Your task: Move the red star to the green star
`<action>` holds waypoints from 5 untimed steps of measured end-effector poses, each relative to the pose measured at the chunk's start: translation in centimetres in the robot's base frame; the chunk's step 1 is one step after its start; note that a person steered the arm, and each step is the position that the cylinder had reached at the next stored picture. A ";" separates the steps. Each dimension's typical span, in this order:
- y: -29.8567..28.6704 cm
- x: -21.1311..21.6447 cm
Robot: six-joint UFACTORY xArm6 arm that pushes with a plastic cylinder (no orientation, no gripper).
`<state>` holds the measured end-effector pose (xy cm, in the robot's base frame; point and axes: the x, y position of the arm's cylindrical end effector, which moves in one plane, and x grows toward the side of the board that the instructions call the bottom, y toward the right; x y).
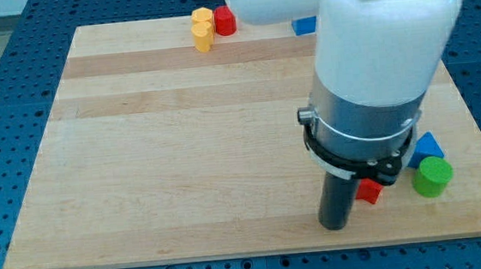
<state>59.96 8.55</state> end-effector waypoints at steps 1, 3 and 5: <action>-0.2 0.1; -5.6 -2.2; 3.4 -3.6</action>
<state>56.40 11.94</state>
